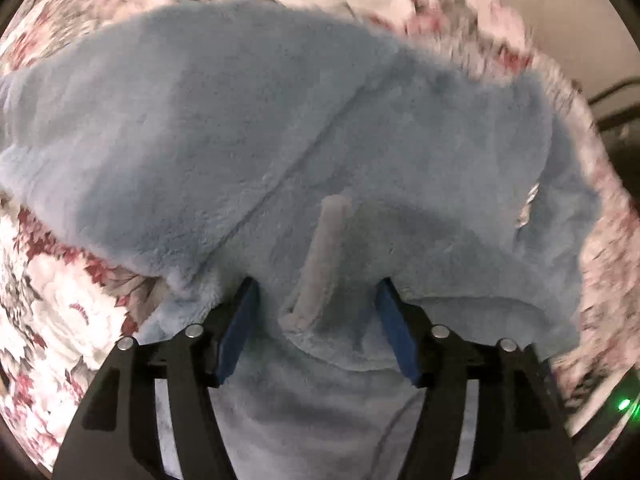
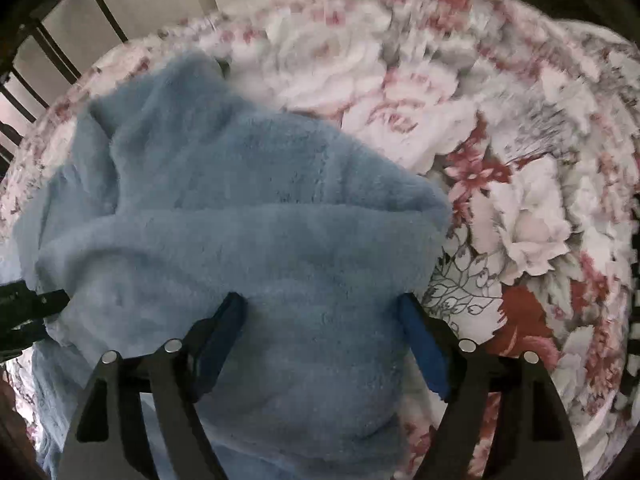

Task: Fold small clothes
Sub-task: 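Fold the held sleeve across the jacket front with the right tool, then grasp the other sleeve cuff with the left tool and lift it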

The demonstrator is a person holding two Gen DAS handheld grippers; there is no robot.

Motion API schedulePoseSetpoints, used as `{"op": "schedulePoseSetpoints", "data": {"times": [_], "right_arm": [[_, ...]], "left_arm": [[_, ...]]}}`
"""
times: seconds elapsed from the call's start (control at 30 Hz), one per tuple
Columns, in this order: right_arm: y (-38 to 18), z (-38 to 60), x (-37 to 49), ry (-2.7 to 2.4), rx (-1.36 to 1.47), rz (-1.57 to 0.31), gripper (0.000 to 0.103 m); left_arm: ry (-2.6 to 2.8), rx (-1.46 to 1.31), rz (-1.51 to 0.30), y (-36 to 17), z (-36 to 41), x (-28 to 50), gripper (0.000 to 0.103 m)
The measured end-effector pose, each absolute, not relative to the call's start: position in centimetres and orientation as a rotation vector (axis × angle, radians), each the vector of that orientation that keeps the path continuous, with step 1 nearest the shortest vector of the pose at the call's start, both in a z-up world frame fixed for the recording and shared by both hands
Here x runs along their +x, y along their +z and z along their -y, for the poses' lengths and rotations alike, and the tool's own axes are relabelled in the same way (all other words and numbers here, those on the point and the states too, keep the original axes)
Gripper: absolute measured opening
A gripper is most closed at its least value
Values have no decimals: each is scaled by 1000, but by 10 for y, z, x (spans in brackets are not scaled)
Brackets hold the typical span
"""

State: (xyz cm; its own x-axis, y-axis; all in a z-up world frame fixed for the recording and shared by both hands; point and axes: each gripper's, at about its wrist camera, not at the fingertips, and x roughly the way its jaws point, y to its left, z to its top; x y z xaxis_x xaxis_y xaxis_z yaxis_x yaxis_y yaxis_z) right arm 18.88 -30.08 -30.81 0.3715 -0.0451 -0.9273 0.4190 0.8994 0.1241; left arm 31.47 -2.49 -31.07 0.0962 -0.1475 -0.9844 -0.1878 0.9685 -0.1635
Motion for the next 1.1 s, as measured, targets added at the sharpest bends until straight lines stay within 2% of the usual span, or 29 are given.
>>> {"op": "schedulePoseSetpoints", "data": {"times": [0.07,0.13,0.3,0.37,0.4,0.47,0.6,0.8,0.87,0.9,0.93,1.1], "right_arm": [[-290,303,165,-279,544,-1122,80],[-269,295,128,-223,751,-1047,81],[-248,252,84,-78,849,-995,85],[-242,239,86,-41,794,-986,85],[-243,233,93,-38,752,-1008,87],[-254,224,103,-34,724,-1082,87],[-267,220,105,-16,727,-1148,87],[-272,213,109,-7,701,-1187,87],[-270,209,110,-8,670,-1183,87],[-267,209,108,-9,659,-1173,87],[-265,210,108,-13,656,-1162,87],[-256,221,103,-47,685,-1087,87]], "left_arm": [[21,-391,-1432,-292,-4,311,61],[-3,-476,-1396,-282,-31,306,71],[131,-650,-1374,-296,-147,282,73],[140,-742,-1369,-310,-189,278,70],[126,-786,-1358,-313,-206,280,62],[107,-868,-1299,-309,-240,287,57],[231,-781,-1151,-283,-290,296,58],[260,-792,-1170,-306,-336,310,55],[271,-743,-1158,-297,-345,304,50],[271,-707,-1147,-292,-344,305,27],[257,-685,-1143,-289,-336,313,9],[214,-560,-1092,-244,-310,303,9]]}}
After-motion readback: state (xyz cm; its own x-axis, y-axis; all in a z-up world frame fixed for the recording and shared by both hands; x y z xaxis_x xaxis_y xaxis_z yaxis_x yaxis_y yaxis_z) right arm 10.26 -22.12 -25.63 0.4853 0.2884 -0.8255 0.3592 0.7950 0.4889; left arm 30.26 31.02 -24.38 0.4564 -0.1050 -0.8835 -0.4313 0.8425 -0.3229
